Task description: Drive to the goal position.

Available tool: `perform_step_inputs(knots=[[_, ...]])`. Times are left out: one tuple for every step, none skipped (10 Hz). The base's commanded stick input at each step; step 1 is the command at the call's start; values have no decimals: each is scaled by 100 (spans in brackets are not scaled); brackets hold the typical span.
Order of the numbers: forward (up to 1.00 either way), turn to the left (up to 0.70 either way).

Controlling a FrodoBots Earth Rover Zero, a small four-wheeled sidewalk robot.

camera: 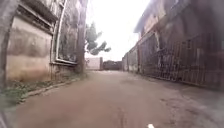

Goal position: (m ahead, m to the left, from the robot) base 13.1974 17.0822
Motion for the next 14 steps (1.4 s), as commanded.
perform_step_inputs(knots=[[70,0],[70,0],[70,0],[70,0],[70,0],[70,0],[70,0],[70,0],[70,0],[70,0],[70,0],[70,0],[70,0],[70,0]])
